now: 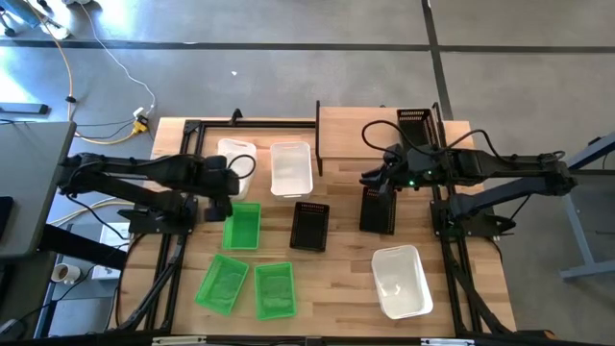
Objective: Stack baskets on shelf by color
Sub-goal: Put the top left white bin on the shelf
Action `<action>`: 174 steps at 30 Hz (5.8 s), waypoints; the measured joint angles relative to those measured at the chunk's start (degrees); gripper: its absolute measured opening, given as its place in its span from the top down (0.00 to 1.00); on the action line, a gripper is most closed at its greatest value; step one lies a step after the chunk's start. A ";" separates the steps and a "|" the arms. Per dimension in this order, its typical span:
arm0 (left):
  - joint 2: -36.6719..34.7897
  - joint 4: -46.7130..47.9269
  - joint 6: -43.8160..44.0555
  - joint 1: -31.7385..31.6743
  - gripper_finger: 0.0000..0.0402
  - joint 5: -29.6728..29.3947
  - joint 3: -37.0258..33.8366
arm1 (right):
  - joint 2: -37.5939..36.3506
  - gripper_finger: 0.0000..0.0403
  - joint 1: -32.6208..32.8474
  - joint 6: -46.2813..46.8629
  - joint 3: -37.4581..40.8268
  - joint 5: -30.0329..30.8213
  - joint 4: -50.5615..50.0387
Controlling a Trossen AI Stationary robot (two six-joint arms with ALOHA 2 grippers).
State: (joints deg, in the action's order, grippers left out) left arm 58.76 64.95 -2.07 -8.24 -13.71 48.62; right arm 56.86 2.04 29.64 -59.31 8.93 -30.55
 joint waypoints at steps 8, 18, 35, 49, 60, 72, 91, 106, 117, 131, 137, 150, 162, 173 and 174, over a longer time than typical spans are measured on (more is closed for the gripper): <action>5.60 1.15 -4.13 -5.56 0.61 5.10 0.00 | 0.00 0.81 0.00 -1.35 0.00 -0.83 0.00; 11.20 3.42 -9.08 -11.42 0.61 5.76 0.02 | 0.00 0.81 0.00 -2.71 0.00 -3.40 0.00; 19.42 7.28 -12.08 -13.62 0.61 7.22 0.02 | 0.00 0.81 0.00 -4.65 0.00 -3.43 -0.01; 28.94 4.86 -12.03 -16.18 0.61 5.99 0.00 | -0.02 0.81 0.00 -5.72 0.00 -3.44 -0.01; 31.92 4.24 -13.54 -19.77 0.67 8.59 -0.04 | -0.02 0.81 0.00 -5.72 0.00 -3.50 -0.02; 31.82 4.39 -13.13 -19.98 0.98 7.91 -0.04 | -0.02 0.81 0.00 -5.72 0.00 -3.40 -0.02; 12.80 5.18 -12.00 -19.98 1.00 7.91 1.66 | -0.02 0.81 0.00 0.35 0.00 3.49 1.33; 6.48 5.22 -10.43 -19.79 1.00 2.67 23.13 | 0.00 0.81 0.00 3.73 0.00 13.35 1.98; 10.54 0.26 -14.28 -19.75 1.00 -3.49 39.23 | 0.00 0.81 -0.02 7.82 0.03 19.77 5.24; 25.08 -7.36 -21.27 -14.81 1.00 -9.36 52.51 | 0.02 0.81 -0.77 -4.30 0.03 24.50 23.05; 32.26 -3.83 -23.40 -11.11 1.00 -13.90 58.68 | 0.06 0.81 -3.02 -9.17 -1.23 25.05 30.64; 42.90 12.50 -18.04 -0.01 1.00 -20.21 59.91 | 5.78 0.81 -3.41 -0.06 -10.38 24.57 22.32; 48.87 22.37 -16.50 8.13 1.00 -23.27 59.91 | 11.15 0.81 -3.39 26.05 -12.11 13.09 9.48; 50.32 24.98 -16.60 12.71 1.00 -22.91 59.89 | 13.81 0.81 -3.10 41.83 -12.11 1.66 4.28; 50.48 25.03 -16.77 13.02 1.00 -22.95 59.89 | 13.81 0.81 -3.08 43.06 -12.11 1.66 3.97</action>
State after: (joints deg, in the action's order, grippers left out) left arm 109.24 89.97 -18.84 4.78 -36.67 108.51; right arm 70.67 -1.04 72.70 -71.42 10.59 -26.58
